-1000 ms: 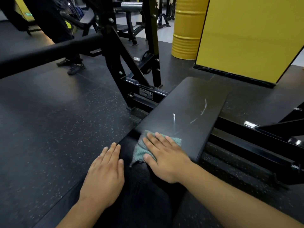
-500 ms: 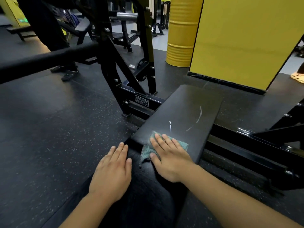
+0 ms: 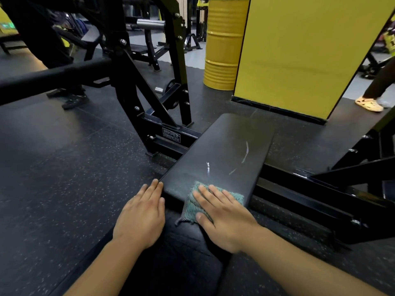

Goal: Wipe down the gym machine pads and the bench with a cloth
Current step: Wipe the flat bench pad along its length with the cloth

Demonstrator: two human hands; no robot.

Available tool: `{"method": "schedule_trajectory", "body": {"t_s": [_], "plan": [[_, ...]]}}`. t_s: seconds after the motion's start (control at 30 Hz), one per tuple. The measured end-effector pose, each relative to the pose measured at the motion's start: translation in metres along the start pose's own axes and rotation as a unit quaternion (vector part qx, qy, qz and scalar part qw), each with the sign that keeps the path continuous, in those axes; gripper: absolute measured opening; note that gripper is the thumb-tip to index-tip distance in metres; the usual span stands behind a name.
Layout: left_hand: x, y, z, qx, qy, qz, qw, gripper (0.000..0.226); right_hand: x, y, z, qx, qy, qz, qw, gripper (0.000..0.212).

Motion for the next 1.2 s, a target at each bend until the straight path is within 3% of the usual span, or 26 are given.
{"method": "schedule_trajectory", "body": {"t_s": [0.2, 0.6, 1.0, 1.2], "plan": [[0.005, -0.017, -0.011, 0.004, 0.021, -0.004, 1.000, 0.058, 0.000, 0.016, -0.013, 0.034, 0.003, 0.002, 0.999, 0.062], [0.010, -0.023, -0.007, 0.000, 0.008, -0.009, 1.000, 0.066, -0.007, -0.132, 0.033, -0.008, 0.010, -0.012, 1.000, 0.062], [0.008, -0.020, -0.008, -0.019, 0.037, -0.028, 0.999, 0.057, -0.001, -0.001, -0.057, 0.061, 0.011, 0.017, 0.998, 0.060], [0.011, -0.028, -0.013, 0.004, 0.016, -0.015, 1.000, 0.059, -0.007, -0.019, -0.051, 0.073, 0.009, 0.004, 0.997, 0.060]]}}
Point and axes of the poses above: each hand's wrist, its own y-axis away from the middle knuckle, its own x-axis out of the palm, z = x × y, the point moved 2 cm from there along -y, towards the middle knuckle, and after that the axes turned 5 degrees about y, right-handed, at the moved point
